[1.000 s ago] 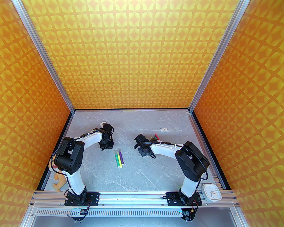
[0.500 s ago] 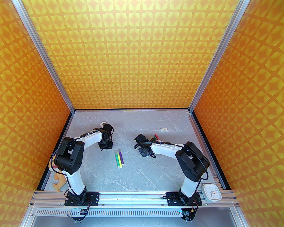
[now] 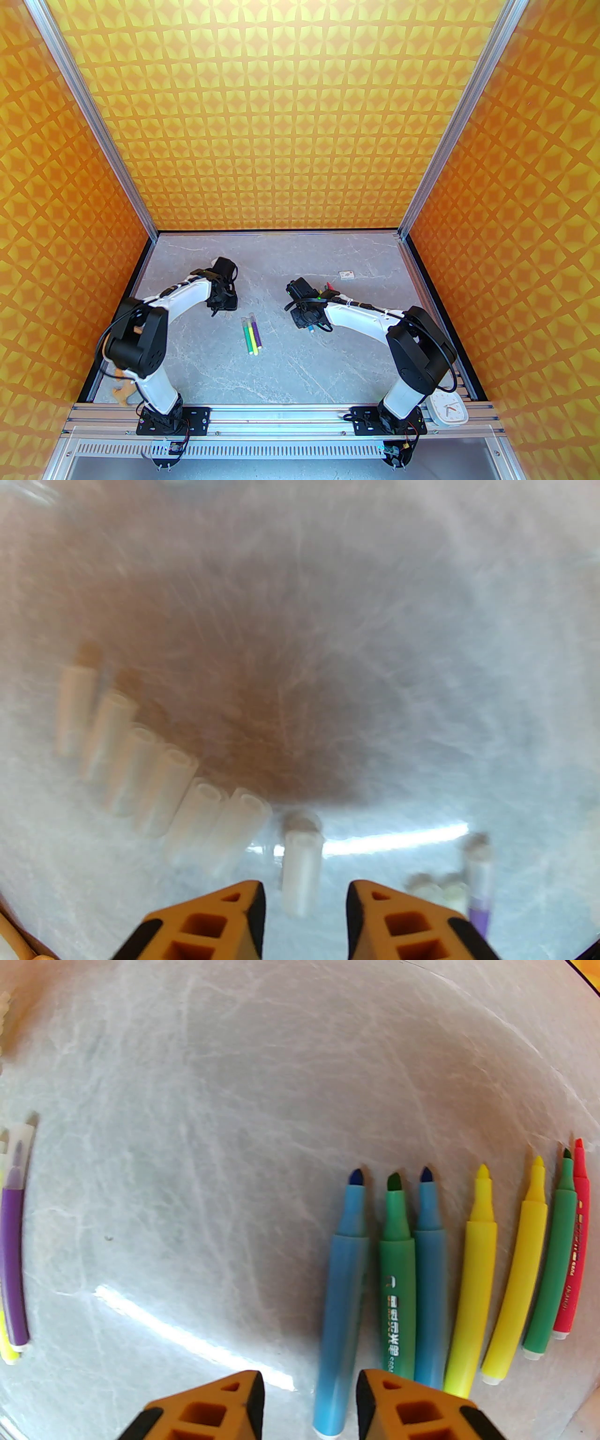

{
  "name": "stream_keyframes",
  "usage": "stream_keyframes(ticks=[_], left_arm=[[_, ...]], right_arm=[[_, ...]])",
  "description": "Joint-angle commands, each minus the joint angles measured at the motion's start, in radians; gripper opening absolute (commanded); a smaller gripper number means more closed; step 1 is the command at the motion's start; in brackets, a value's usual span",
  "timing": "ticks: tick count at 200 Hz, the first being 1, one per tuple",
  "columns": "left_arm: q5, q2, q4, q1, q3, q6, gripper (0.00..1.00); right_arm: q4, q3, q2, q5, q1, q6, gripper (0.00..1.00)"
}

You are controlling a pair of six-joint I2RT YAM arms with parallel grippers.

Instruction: Open the pen caps

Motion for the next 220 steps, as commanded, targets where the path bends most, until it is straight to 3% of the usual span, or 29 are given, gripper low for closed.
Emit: stream_keyframes(ticks=[1, 55, 96, 143, 220], left_arm=[[0.008, -0.065, 0.022, -0.004, -0.011, -0.004, 0.39], [0.023, -0.128, 0.113, 0.013, -0.101, -0.026, 0.55], [0.077, -0.203, 0.2, 0.075, -0.2, -0.069, 0.61], [0.165, -0.289, 0.264, 0.163, -0.293, -0.069, 0.62], [0.21, -0.327, 0.297, 0.21, -0.34, -0.07, 0.63]], right_arm=[[0.0, 0.038, -0.02, -0.063, 0.021, 0.017, 0.38], [-0.033, 0.141, 0.052, -0.116, 0.12, 0.052, 0.41], [-0.044, 0.216, 0.139, -0.161, 0.166, 0.076, 0.41], [-0.077, 0.307, 0.244, -0.182, 0.211, 0.092, 0.41], [-0.088, 0.374, 0.323, -0.216, 0.242, 0.11, 0.41]])
